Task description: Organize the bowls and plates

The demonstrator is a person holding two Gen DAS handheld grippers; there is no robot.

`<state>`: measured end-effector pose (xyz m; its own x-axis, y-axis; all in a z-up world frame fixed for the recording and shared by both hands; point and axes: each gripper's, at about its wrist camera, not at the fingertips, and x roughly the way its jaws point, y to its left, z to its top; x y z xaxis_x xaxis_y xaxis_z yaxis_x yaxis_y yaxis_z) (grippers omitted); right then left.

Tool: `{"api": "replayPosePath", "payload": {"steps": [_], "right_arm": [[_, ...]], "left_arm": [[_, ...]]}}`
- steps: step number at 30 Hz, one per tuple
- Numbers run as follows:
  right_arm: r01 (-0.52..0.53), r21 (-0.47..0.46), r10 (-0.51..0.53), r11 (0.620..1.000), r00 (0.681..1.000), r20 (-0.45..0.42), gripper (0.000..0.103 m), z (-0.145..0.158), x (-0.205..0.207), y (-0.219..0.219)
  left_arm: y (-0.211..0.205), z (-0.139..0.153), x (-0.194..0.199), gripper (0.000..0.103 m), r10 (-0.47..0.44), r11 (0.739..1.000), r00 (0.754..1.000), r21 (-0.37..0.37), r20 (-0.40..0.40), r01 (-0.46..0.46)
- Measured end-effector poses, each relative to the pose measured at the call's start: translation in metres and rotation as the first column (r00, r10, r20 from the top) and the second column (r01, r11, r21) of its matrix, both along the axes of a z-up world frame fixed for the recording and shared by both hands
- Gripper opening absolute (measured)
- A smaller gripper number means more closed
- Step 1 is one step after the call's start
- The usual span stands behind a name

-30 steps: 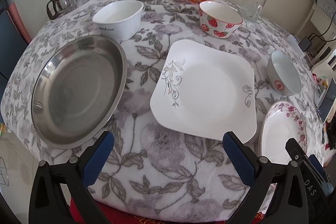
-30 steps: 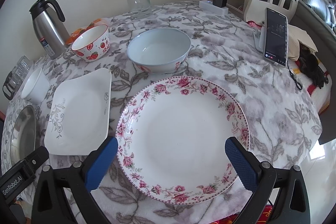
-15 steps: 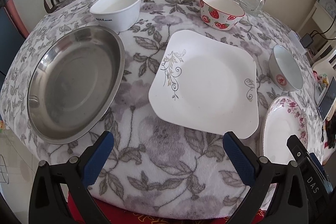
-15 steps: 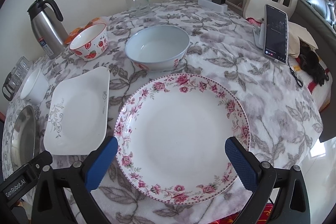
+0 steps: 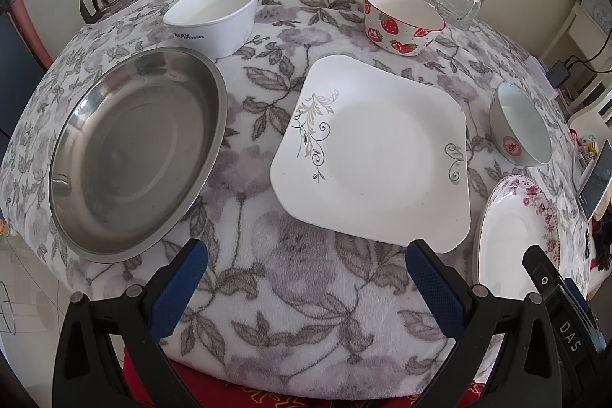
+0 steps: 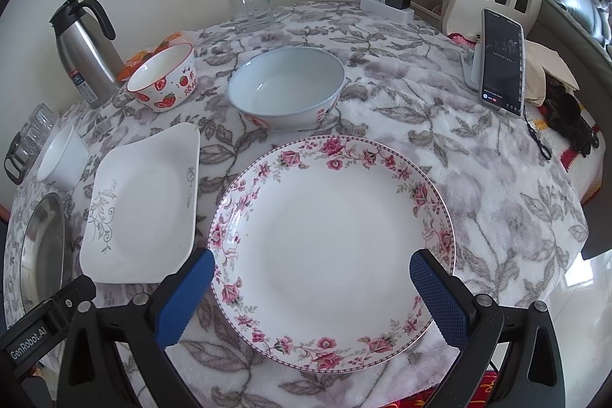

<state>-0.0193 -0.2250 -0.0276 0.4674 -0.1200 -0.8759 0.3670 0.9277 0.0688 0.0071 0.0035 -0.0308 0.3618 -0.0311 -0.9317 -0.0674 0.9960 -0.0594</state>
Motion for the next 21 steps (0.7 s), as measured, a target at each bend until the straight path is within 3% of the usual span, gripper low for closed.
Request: {"api": "replayPosePath", "payload": {"steps": [15, 21], "right_arm": [[-0.016, -0.015, 0.016, 1.000, 1.000, 0.013, 0.103, 0.005, 0.000, 0.005], [-0.052, -0.030, 0.053, 0.998, 0.998, 0.032, 0.103, 0.012, -0.001, 0.018]], "left_arm": [[0.002, 0.006, 0.000, 0.103, 0.000, 1.000, 1.000, -0.007, 0.006, 0.000], [0.012, 0.018, -0.005, 0.103, 0.022, 0.999, 0.999, -0.026, 0.049, -0.021]]}}
